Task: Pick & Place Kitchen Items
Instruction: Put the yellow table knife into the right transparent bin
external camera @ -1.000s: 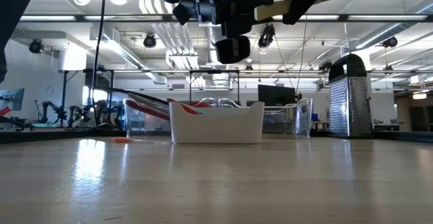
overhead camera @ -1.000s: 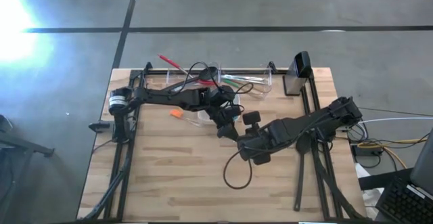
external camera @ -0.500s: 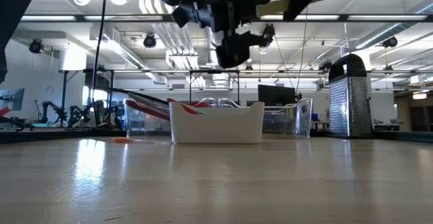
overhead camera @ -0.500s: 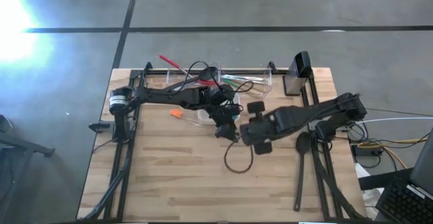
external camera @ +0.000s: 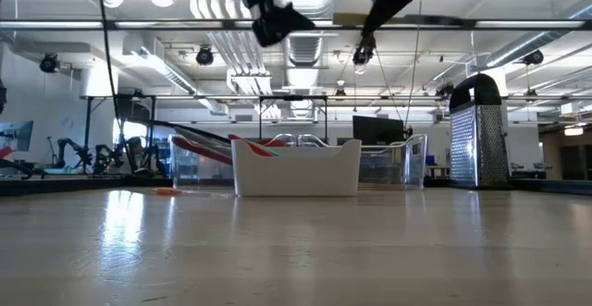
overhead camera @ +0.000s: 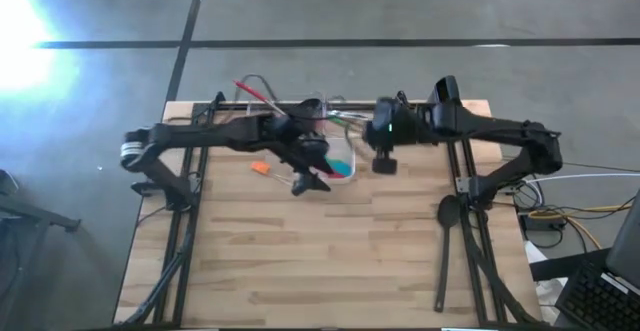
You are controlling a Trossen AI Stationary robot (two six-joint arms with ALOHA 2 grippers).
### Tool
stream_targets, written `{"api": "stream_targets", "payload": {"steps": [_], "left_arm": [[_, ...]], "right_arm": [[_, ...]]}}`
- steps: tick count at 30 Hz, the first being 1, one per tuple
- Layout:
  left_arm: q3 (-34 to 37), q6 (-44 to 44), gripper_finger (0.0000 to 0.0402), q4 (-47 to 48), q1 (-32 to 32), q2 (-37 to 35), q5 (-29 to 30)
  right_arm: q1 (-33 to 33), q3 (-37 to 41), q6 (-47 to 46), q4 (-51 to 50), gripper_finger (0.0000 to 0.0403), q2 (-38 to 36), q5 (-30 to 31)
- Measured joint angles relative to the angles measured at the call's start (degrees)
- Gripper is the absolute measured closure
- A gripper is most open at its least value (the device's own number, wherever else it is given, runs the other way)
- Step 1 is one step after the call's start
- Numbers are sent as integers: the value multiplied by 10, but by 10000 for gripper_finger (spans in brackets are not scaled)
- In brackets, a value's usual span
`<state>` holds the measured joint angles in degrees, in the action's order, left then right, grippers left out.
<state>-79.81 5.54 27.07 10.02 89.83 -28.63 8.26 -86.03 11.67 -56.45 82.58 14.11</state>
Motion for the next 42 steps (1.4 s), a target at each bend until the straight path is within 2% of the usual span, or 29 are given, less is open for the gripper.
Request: {"api": "stream_targets", "payload": {"steps": [5,9,14,22,25,42], "left_arm": [[35,-9,113,-5,-5,-76,85],[61,-17,113,-20,-5,-121,111],[90,-27,112,-42,-5,-154,118],[99,-27,111,-46,-5,-157,119],[99,-27,111,-46,-5,-152,119],[98,-27,111,-44,-5,-144,119]], "right_arm": [[122,22,42,95,373,8,-107],[199,30,60,156,373,46,-187],[253,22,69,217,373,112,-243],[294,-8,71,233,373,209,-255],[300,-17,68,249,373,238,-277],[321,-21,68,266,373,347,-305]]}}
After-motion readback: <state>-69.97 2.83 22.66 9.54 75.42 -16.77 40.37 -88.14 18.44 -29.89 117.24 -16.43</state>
